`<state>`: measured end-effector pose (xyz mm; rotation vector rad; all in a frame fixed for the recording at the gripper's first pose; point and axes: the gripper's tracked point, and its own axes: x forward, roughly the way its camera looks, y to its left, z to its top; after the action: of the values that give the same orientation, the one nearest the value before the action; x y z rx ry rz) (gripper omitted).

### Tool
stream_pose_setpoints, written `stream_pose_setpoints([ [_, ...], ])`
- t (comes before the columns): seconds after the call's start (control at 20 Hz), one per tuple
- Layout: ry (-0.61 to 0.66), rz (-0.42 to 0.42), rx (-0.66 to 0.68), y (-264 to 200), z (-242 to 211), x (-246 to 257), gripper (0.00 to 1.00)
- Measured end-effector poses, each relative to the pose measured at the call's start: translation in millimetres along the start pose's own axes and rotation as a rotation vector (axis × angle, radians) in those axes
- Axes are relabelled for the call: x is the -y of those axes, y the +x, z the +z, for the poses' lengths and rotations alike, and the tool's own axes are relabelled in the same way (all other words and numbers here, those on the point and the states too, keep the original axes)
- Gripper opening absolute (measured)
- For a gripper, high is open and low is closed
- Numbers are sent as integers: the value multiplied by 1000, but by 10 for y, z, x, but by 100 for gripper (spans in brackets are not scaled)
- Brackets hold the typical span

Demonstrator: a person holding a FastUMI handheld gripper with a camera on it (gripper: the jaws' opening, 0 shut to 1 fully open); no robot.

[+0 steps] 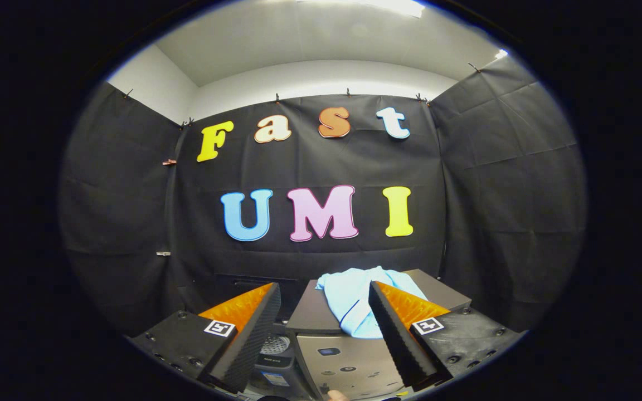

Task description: Put the clothes into the washing machine and then close the washing machine lid.

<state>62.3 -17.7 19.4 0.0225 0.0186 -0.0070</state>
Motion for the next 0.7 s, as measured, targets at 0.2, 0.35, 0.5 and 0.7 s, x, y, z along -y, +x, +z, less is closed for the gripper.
stream_pose_setpoints([
  [0.2, -5, -30, -25, 375, -14, 137, 99],
  [0.35, 14, -64, -59, 684, -50, 306, 100],
  [0.5, 44, -93, -78, 1008, -74, 486, 100],
  [0.7, 66, -115, -104, 1470, -102, 700, 98],
])
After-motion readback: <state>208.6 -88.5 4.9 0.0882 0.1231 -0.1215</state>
